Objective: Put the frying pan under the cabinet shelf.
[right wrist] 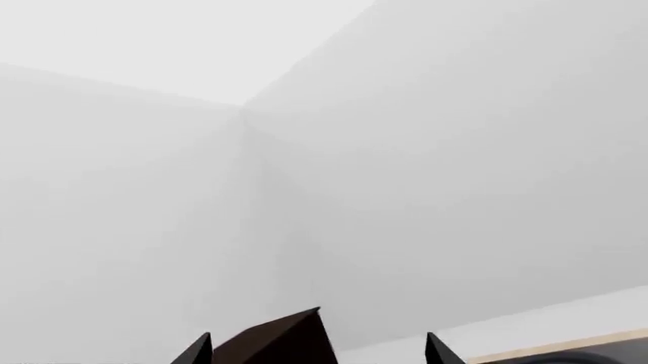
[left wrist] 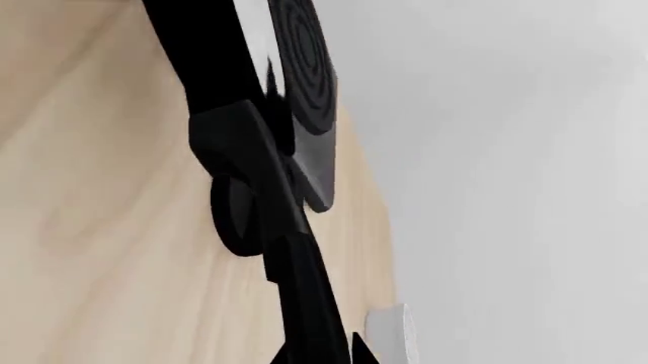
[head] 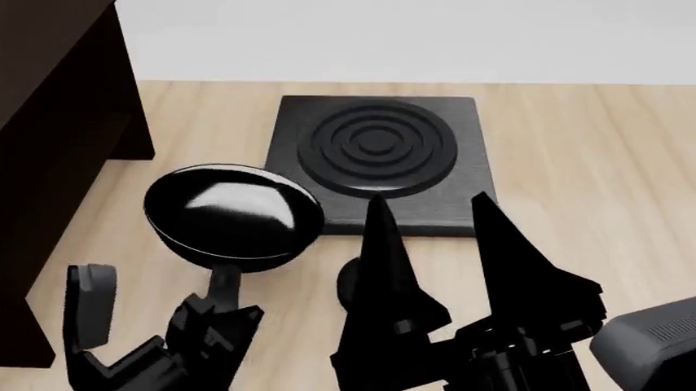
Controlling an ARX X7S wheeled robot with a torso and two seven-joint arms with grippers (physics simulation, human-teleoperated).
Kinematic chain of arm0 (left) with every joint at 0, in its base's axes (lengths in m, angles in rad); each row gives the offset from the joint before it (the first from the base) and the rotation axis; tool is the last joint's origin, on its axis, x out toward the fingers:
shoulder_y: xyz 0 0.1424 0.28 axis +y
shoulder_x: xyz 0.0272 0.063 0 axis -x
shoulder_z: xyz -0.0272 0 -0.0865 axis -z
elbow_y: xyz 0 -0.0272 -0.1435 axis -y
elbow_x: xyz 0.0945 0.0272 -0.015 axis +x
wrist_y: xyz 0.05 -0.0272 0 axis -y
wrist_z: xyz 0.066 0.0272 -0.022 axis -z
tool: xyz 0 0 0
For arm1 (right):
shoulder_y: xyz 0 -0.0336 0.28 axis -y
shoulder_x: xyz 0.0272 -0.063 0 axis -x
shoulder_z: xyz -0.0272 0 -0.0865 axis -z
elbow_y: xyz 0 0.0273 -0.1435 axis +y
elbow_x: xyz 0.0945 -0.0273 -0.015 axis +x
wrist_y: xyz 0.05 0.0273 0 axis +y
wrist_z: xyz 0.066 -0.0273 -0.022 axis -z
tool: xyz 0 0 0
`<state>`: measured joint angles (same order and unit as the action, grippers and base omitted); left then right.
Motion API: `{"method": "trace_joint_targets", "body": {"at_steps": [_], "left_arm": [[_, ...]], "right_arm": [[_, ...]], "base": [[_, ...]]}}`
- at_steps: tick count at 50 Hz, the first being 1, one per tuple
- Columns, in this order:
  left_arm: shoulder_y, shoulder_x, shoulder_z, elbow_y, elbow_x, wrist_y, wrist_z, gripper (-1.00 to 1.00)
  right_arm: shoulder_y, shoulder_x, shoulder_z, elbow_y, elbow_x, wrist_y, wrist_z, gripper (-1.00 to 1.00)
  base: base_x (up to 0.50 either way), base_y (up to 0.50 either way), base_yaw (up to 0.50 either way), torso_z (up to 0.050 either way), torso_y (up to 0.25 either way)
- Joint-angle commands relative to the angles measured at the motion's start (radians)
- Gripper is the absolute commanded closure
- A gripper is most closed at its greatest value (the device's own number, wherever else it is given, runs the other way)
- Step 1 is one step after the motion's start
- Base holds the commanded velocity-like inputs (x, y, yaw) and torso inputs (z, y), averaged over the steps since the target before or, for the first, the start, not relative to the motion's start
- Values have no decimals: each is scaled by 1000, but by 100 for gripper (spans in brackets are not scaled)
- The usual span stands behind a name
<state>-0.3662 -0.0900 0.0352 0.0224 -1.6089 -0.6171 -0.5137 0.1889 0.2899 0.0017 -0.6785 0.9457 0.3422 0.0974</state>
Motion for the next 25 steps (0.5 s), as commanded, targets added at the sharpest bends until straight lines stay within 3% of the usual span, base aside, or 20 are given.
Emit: {"method": "trace_joint_targets", "body": {"at_steps": [1, 12, 25], "left_arm": [[-3, -2, -65, -123, -97, 102, 139, 100], [-36, -26, -74, -337, -67, 146, 271, 100], [-4, -54, -86, -379, 2, 234, 317, 100]], "right_arm": [[-6, 11, -3, -11, -17, -3, 12, -100], [-17, 9, -25, 3, -32, -9, -2, -100], [-20, 16, -34, 4, -28, -8, 0, -100]], "base": [[0, 0, 0, 0, 0], [1, 0, 1, 0, 1], [0, 0, 3, 0, 0]]}}
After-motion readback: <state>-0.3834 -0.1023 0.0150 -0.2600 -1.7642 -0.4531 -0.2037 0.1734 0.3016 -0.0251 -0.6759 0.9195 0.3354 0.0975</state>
